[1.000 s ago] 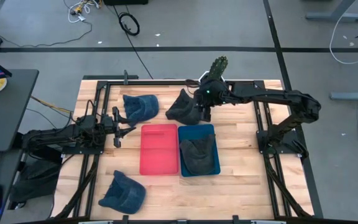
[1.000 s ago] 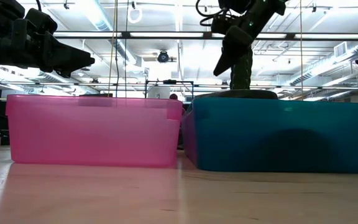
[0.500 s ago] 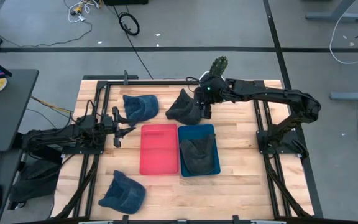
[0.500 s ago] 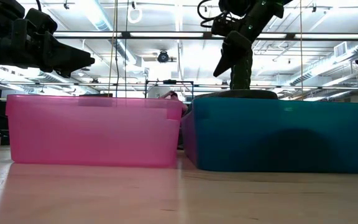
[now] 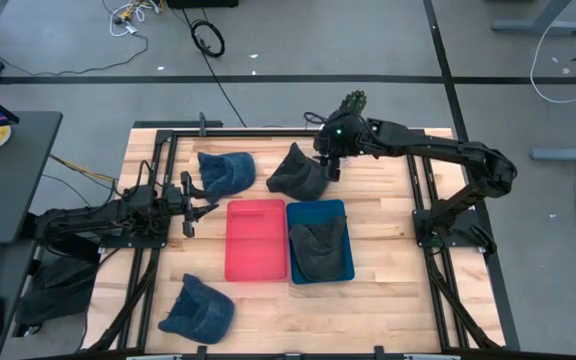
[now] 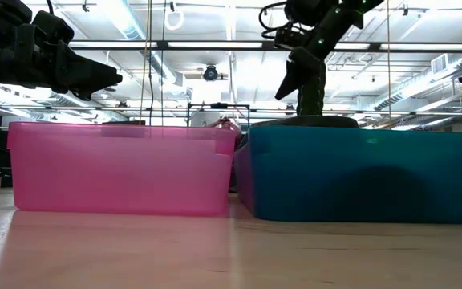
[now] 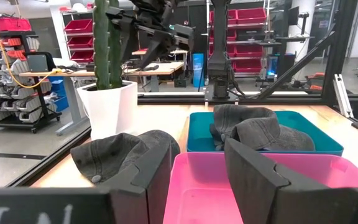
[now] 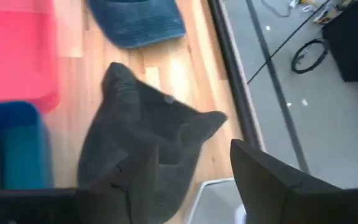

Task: Pick & Place hat
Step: Put the black cap into the blue bin

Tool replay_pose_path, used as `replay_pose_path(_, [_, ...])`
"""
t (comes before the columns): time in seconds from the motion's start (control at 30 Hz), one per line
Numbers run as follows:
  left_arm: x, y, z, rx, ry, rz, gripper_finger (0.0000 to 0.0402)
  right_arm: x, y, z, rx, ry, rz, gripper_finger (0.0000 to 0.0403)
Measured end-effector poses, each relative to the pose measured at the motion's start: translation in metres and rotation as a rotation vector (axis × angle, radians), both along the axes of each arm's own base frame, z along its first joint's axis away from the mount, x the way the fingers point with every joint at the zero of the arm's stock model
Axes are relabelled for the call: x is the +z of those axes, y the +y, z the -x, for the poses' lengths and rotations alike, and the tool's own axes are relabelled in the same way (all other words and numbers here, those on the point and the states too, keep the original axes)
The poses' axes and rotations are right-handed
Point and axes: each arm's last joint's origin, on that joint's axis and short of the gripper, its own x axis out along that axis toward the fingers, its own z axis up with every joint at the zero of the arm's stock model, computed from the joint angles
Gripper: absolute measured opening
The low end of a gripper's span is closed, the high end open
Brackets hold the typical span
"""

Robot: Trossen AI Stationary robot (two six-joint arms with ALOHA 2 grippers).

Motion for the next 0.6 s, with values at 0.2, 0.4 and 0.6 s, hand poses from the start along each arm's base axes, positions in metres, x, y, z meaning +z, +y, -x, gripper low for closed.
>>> replay_pose_path(0.2, [0.0, 0.0, 0.0, 0.0, 0.0, 0.0, 0.0156, 0.005, -0.003, -0.009, 0.077, -0.046, 0.007, 0.0204])
replay_pose_path(0.4, [0.0, 0.0, 0.0, 0.0, 0.0, 0.0, 0.0156, 0.006, -0.014, -0.034, 0.114, 0.004, 0.021, 0.0204])
replay_pose_path(0.6, [0.0, 0.0, 0.0, 0.0, 0.0, 0.0, 0.0156, -0.015, -0.022, -0.048, 0.281, 0.222, 0.006, 0.0204])
